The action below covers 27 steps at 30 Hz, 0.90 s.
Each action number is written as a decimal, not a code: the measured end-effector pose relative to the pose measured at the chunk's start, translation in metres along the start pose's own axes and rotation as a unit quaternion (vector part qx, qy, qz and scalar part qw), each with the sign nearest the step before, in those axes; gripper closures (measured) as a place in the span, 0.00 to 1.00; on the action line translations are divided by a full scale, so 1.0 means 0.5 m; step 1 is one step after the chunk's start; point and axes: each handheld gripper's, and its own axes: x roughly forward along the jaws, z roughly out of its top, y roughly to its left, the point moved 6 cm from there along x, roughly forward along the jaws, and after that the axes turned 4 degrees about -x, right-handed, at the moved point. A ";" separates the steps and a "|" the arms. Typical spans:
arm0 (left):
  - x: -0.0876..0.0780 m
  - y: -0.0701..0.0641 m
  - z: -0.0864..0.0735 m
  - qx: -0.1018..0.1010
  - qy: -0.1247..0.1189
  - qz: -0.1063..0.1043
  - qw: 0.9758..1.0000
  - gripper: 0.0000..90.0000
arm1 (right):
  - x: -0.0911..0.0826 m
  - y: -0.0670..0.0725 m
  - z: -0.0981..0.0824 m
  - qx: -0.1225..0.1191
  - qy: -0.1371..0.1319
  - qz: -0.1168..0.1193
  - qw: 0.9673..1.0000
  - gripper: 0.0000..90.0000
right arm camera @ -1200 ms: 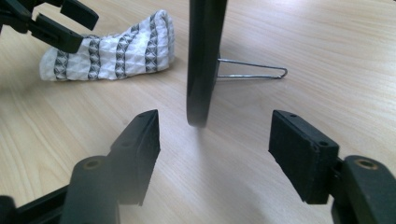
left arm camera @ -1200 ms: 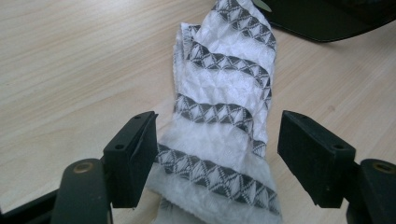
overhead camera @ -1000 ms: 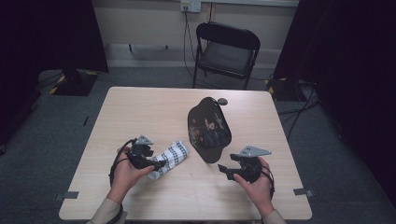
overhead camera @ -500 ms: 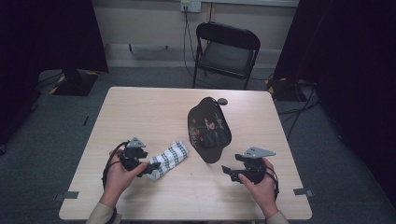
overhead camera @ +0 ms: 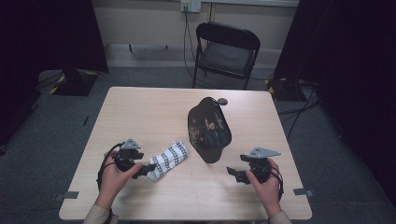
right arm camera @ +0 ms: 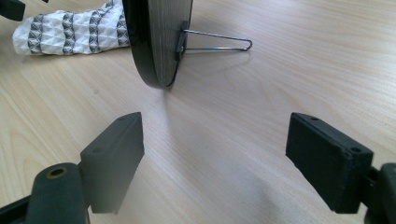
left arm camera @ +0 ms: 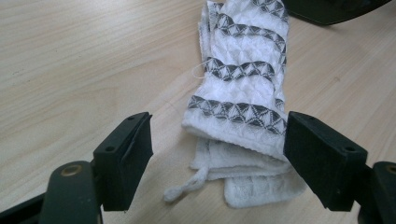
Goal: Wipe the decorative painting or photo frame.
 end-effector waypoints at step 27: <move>-0.046 0.036 -0.025 -0.016 -0.006 0.000 1.000 0.23 | -0.028 -0.039 -0.033 -0.001 0.019 -0.020 1.000 0.22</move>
